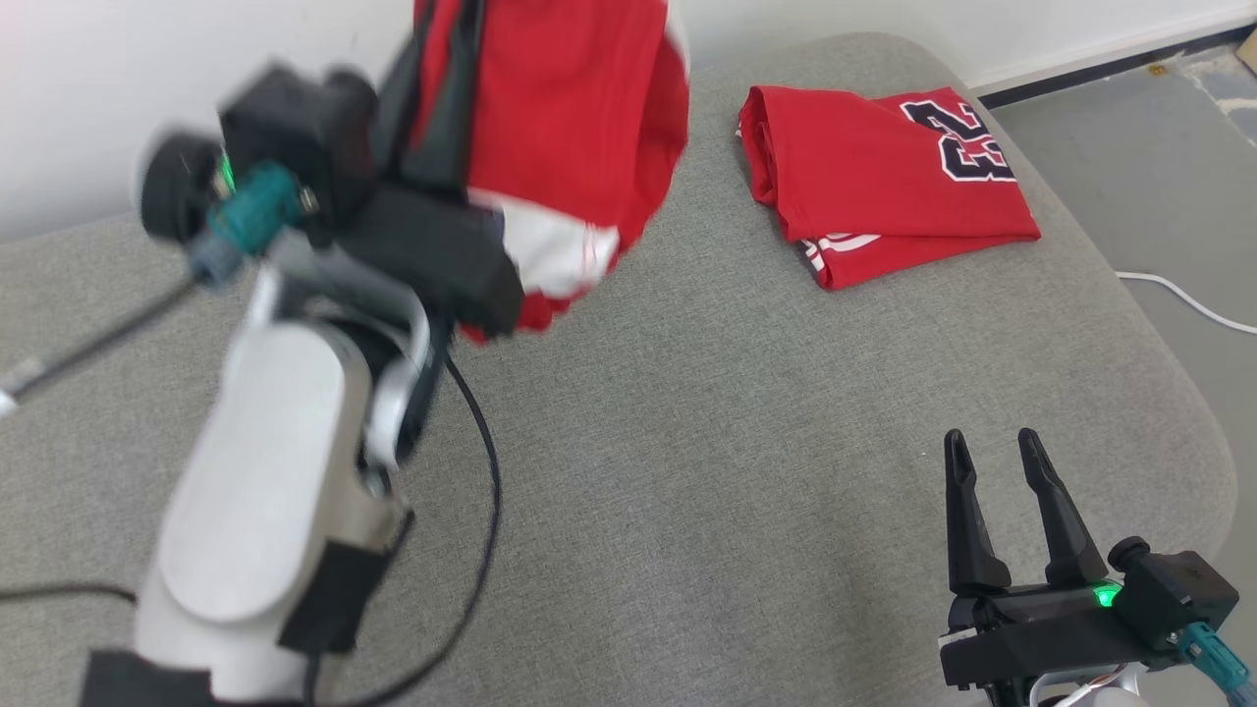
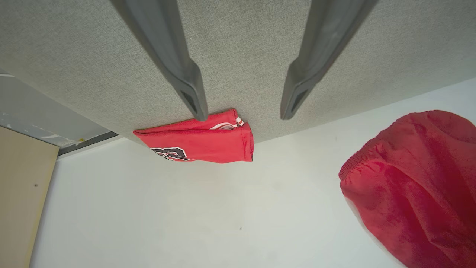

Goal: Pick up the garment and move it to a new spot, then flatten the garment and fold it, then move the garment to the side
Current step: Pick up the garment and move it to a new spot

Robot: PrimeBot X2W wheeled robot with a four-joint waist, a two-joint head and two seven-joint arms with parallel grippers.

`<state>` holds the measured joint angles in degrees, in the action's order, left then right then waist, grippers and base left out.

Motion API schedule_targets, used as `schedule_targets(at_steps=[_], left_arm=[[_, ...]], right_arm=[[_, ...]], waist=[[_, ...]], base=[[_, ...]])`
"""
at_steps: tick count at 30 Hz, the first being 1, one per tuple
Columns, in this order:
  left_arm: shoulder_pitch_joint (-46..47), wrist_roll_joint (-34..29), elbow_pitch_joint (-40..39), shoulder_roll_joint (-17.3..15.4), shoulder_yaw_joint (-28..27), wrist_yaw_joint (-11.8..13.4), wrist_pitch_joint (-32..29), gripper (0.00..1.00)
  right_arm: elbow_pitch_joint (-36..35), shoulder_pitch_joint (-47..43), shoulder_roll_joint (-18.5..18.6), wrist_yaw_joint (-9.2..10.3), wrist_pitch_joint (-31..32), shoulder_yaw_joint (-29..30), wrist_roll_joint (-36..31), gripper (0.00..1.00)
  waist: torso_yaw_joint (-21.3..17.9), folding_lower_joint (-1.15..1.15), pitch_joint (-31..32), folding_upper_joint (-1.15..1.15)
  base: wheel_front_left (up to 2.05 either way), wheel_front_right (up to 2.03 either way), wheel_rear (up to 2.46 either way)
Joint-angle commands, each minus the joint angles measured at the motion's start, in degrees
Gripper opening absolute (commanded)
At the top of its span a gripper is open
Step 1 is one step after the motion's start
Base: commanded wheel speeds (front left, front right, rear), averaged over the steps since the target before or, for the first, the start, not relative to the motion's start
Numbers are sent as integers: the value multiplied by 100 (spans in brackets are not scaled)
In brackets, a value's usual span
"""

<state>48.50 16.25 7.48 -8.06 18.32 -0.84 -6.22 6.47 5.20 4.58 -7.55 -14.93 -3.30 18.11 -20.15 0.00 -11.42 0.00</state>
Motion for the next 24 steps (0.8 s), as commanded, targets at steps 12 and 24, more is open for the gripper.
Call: schedule_targets(at_steps=[12, 24], left_arm=[[-2454, 390, 490, 1, -215, 513, 790, 0], [-3340, 472, 918, -198, -354, 467, 1601, 100]], right_arm=[[61, 18, -17, 15, -31, 40, -57, 100], [104, -90, 114, 15, -31, 20, -103, 100]], waist=[[203, 0, 4, 0], [564, 0, 243, 0]], base=[[0, 0, 0], [0, 0, 0]])
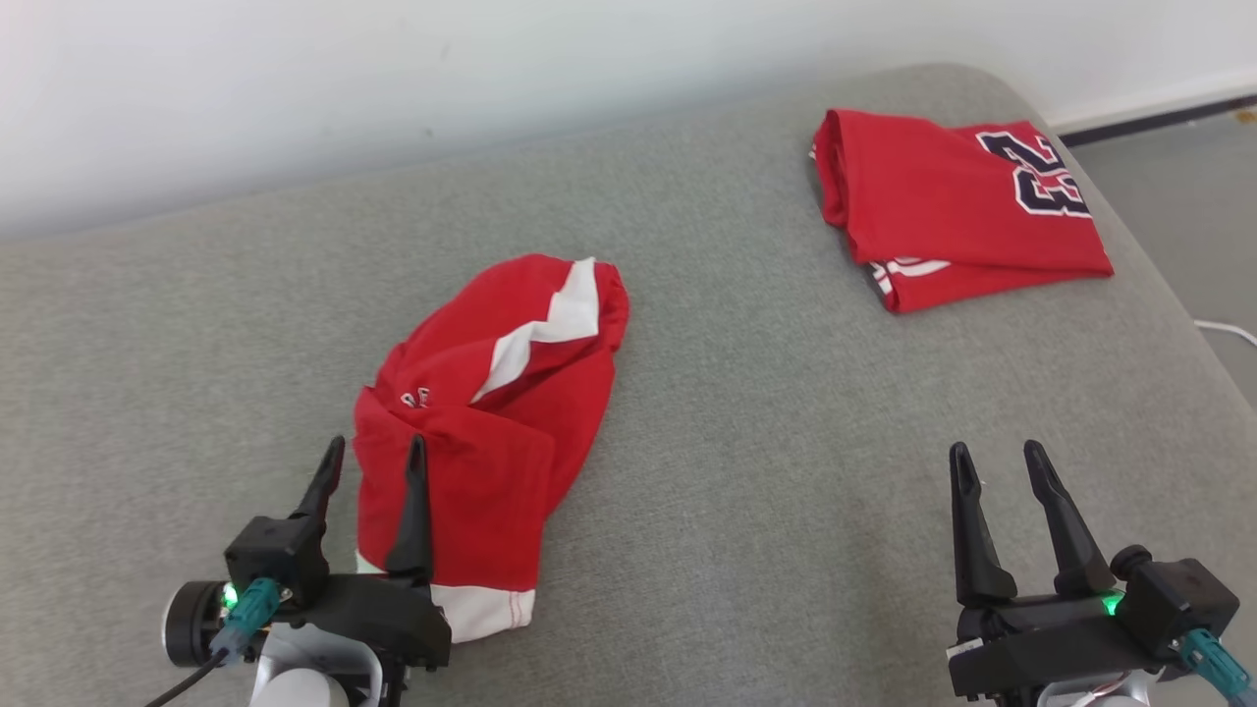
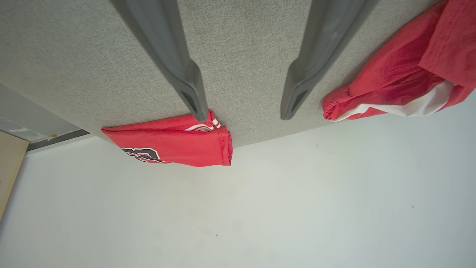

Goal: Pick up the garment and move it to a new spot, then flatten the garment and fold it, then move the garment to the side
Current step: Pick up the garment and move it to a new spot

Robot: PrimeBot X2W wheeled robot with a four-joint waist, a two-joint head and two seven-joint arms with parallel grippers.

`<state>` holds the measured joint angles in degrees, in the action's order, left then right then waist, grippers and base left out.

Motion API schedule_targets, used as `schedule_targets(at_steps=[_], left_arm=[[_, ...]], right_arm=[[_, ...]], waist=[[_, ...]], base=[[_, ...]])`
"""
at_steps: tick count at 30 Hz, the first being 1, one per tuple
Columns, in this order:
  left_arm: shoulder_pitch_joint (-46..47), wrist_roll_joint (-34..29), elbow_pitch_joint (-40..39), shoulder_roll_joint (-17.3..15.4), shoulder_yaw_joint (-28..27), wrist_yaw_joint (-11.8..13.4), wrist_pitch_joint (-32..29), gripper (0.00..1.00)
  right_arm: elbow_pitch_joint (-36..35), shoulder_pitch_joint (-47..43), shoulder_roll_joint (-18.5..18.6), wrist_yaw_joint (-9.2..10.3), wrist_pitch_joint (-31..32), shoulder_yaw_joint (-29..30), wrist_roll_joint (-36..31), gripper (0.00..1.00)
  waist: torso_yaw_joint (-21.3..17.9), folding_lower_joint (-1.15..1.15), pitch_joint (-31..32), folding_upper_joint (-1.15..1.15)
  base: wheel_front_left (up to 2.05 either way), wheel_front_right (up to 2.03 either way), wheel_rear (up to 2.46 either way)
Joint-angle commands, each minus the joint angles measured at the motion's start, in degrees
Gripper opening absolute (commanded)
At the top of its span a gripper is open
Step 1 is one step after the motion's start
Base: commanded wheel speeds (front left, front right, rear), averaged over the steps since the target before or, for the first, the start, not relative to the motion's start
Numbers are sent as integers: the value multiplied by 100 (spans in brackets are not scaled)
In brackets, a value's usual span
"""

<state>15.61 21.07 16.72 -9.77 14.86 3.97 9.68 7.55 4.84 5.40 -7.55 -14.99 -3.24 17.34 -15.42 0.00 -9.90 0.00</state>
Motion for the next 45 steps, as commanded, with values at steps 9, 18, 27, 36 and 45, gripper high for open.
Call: schedule_targets(at_steps=[9, 18, 27, 36, 45], left_arm=[[-242, -143, -410, -202, -115, 42, 393, 100], [-993, -257, -1091, -486, -541, 404, 525, 100], [-1743, -211, -1574, -563, -920, 428, 549, 100], [-2175, -359, -1719, -248, -1174, 259, 551, 100], [-2246, -593, -1569, 9, -1416, 75, 552, 100]], right_arm=[[-121, -261, 95, 15, -8, 48, -86, 100], [-307, -526, 65, 15, 58, 148, -145, 100], [-379, -740, 45, 15, 58, 232, -88, 100], [-310, -894, 72, 15, 35, 130, 16, 100], [-210, -923, 40, 15, 12, 73, 61, 100]], waist=[[540, 0, 591, 0], [951, 0, 1005, 0], [1219, 0, 1093, 0], [1390, 0, 1086, 0], [1432, 0, 1086, 0]], base=[[0, 0, 0], [0, 0, 0], [0, 0, 0], [0, 0, 0], [0, 0, 0]])
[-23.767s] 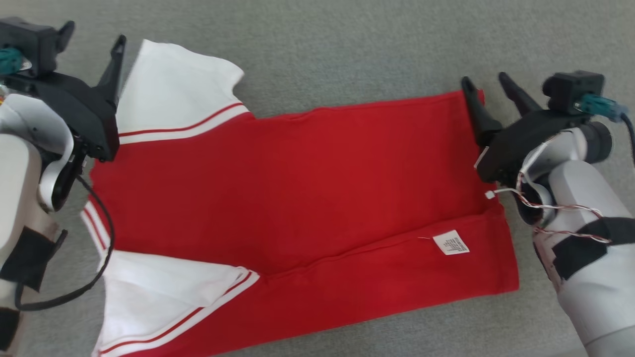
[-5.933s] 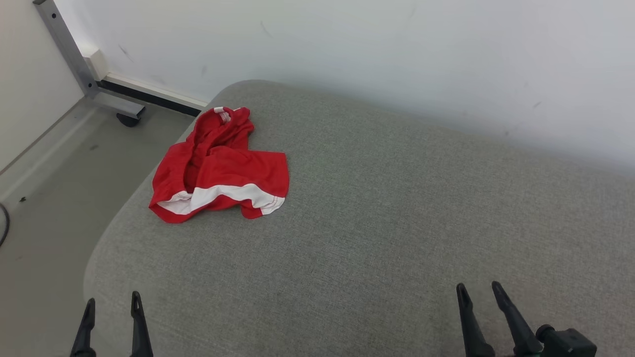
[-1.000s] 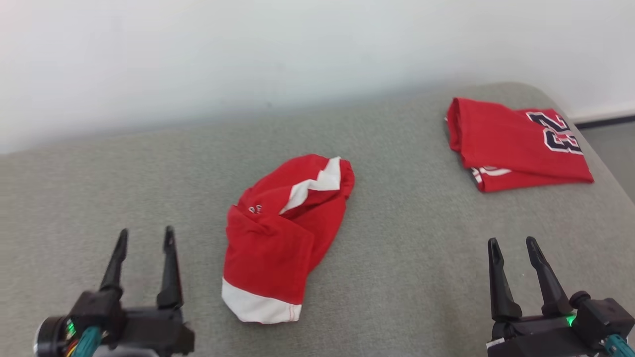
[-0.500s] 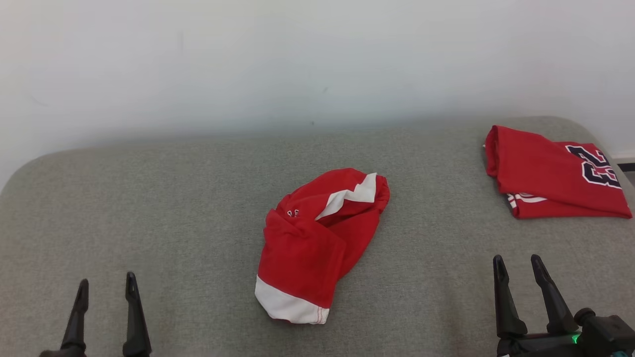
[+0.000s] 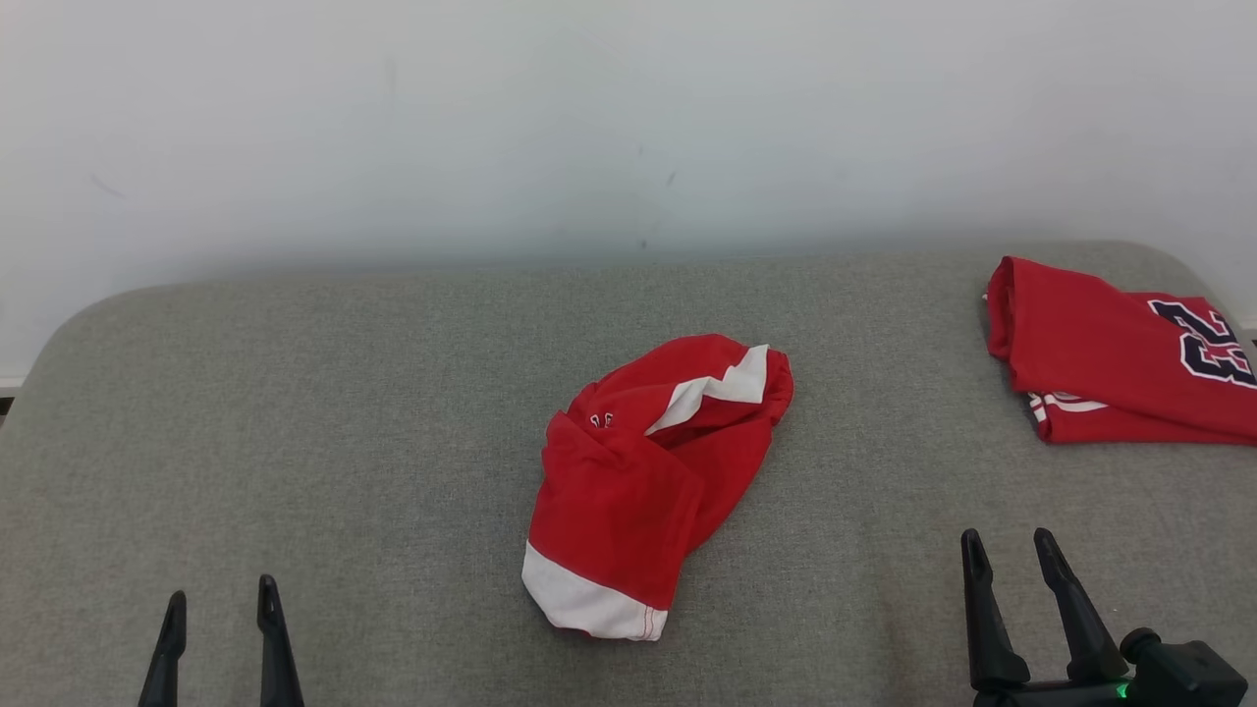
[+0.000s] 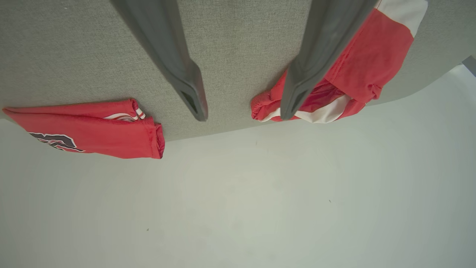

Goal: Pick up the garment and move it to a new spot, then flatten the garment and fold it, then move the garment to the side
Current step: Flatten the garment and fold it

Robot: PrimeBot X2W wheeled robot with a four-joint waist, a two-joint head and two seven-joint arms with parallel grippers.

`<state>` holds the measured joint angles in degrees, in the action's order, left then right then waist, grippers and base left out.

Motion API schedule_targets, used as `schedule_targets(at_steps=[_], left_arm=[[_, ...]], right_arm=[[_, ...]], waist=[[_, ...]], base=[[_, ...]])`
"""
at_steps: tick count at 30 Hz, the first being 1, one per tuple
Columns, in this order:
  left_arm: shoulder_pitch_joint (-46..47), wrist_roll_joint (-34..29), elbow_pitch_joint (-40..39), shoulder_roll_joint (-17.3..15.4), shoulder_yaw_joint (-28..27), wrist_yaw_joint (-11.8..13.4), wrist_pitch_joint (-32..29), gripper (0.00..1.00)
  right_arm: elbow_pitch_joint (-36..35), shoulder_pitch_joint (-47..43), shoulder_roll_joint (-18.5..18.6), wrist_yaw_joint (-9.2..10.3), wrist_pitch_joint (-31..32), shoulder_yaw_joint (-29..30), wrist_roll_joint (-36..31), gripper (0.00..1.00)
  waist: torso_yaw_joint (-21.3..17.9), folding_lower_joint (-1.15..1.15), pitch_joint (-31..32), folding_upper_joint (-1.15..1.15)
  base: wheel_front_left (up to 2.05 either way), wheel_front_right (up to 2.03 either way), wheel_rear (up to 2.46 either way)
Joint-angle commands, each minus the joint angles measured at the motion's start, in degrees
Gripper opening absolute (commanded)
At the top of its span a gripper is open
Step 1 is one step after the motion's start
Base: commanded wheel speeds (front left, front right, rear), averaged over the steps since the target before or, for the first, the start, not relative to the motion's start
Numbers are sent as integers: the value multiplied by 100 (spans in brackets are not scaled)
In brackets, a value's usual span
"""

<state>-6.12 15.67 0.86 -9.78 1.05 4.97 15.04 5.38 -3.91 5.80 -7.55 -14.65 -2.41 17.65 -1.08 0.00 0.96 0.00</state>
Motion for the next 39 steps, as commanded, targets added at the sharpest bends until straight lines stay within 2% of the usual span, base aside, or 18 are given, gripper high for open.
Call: schedule_targets(at_steps=[1, 9, 14, 26, 39], left_arm=[[-78, -94, 28, 29, -62, -46, 17, 100], [-91, -282, 79, 205, -252, -192, 18, 100], [29, -488, 124, 244, -130, -307, 17, 100], [782, -896, 809, 485, 1195, -845, -104, 100], [1413, -983, 2308, 647, 2133, -987, -122, 100]], right_arm=[[16, -44, 6, 15, -25, -13, 44, 100], [61, -29, 50, 15, -44, -60, 97, 100], [78, -6, 49, 15, -44, -71, 95, 100], [154, 125, 62, 15, -52, -157, 123, 100], [209, 402, 50, 15, -57, -199, 195, 100]], waist=[[-3, 0, 0, 0], [-12, 0, 3, 0], [-28, 0, 1, 0], [-300, 0, -244, 0], [-888, 0, -715, 0]], base=[[0, 0, 0], [0, 0, 0], [0, 0, 0], [0, 0, 0], [0, 0, 0]])
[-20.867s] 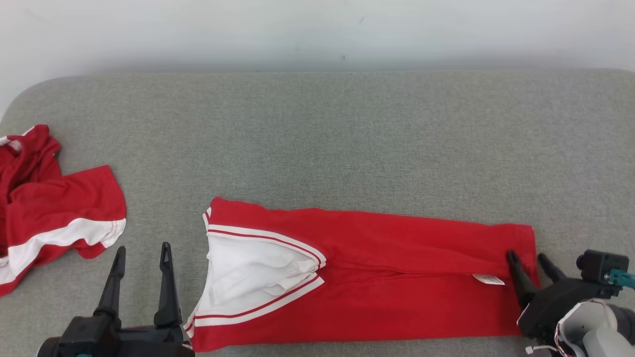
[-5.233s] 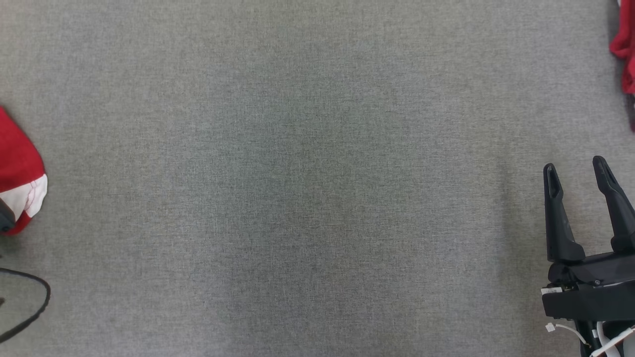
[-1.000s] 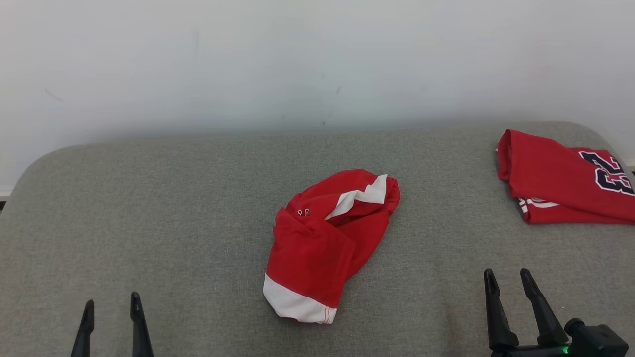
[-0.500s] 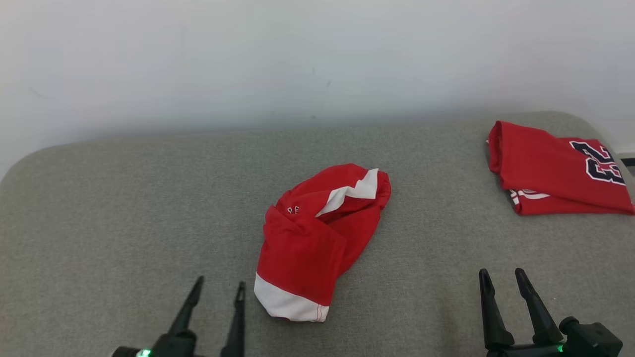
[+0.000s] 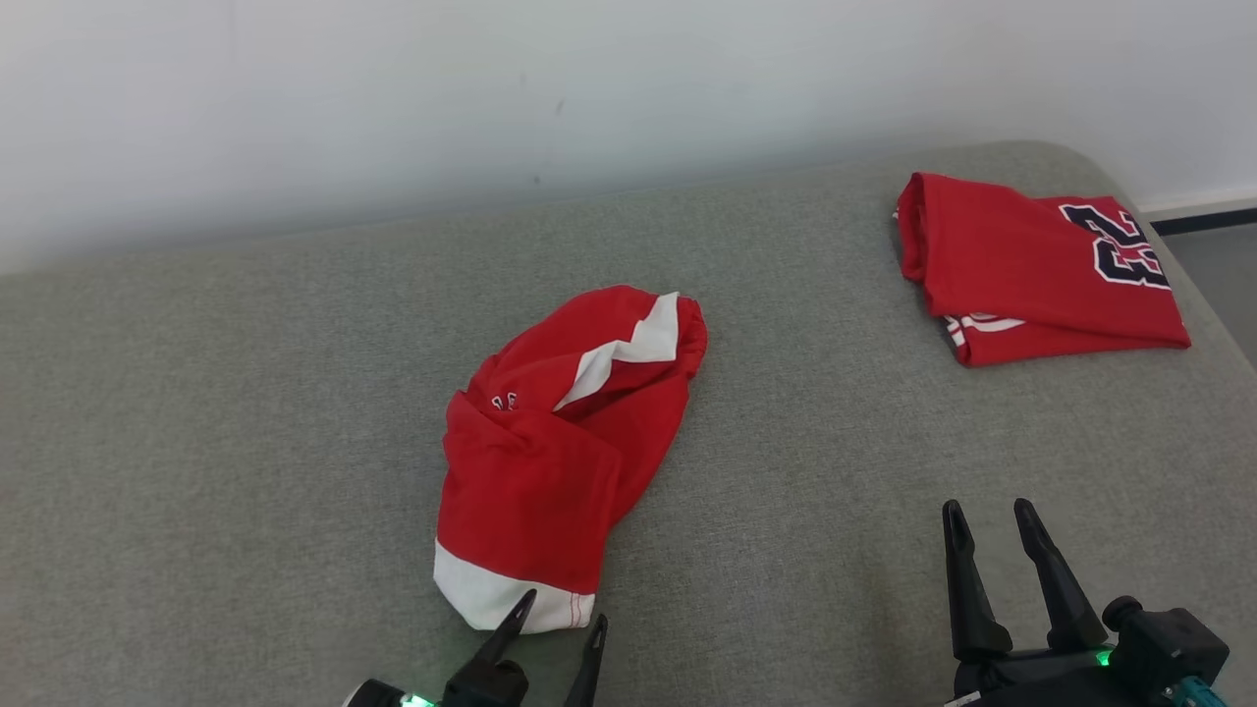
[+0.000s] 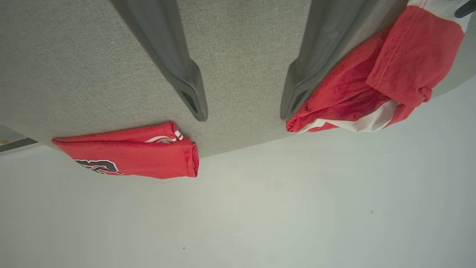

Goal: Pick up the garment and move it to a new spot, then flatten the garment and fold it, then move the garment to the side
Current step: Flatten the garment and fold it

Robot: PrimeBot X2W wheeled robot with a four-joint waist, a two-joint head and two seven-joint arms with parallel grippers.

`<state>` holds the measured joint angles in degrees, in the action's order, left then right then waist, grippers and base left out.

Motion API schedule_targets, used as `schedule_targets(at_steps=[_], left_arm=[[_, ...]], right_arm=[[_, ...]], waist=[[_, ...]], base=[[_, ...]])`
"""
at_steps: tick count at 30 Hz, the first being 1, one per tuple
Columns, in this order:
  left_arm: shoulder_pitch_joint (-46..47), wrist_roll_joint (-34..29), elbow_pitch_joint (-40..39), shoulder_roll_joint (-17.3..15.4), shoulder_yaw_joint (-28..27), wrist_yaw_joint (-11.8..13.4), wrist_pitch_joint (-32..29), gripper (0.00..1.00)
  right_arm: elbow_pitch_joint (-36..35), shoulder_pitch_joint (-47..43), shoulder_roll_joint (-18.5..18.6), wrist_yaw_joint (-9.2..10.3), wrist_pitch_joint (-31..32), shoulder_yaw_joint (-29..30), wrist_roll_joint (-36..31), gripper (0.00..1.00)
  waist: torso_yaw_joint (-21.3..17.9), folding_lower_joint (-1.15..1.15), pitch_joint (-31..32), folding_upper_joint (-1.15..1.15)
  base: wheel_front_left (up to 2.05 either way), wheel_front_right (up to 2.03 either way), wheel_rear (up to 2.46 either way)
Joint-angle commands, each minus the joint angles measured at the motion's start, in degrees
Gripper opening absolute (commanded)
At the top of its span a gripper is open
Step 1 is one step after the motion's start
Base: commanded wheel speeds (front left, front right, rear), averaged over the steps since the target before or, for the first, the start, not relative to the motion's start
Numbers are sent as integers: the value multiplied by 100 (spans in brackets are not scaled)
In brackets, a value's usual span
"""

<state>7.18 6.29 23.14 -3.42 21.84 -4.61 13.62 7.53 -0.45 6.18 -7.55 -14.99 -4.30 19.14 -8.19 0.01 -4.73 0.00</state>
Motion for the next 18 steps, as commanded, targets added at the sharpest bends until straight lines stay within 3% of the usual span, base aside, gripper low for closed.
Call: schedule_targets(at_steps=[1, 16, 17, 18], left_arm=[[83, -44, 80, 11, 55, -29, 20, 100], [775, -66, 1538, 24, 173, 291, -1, 99], [824, -31, 1619, 26, 145, 317, 11, 69], [871, 4, 1704, 25, 127, 326, 22, 17]], right_arm=[[-7, 56, 11, 15, -23, -10, 46, 100], [-48, 147, 7, 15, -23, 1, 33, 100], [-51, 151, 4, 15, -24, 3, 30, 100], [-56, 154, 0, 15, -24, 9, 26, 100]], waist=[[-177, -1, -146, 0], [-485, -1, -306, 0], [-490, -1, -312, 0], [-491, -1, -317, 0]], base=[[0, 0, 0], [0, 0, 0], [0, 0, 0], [0, 0, 0]])
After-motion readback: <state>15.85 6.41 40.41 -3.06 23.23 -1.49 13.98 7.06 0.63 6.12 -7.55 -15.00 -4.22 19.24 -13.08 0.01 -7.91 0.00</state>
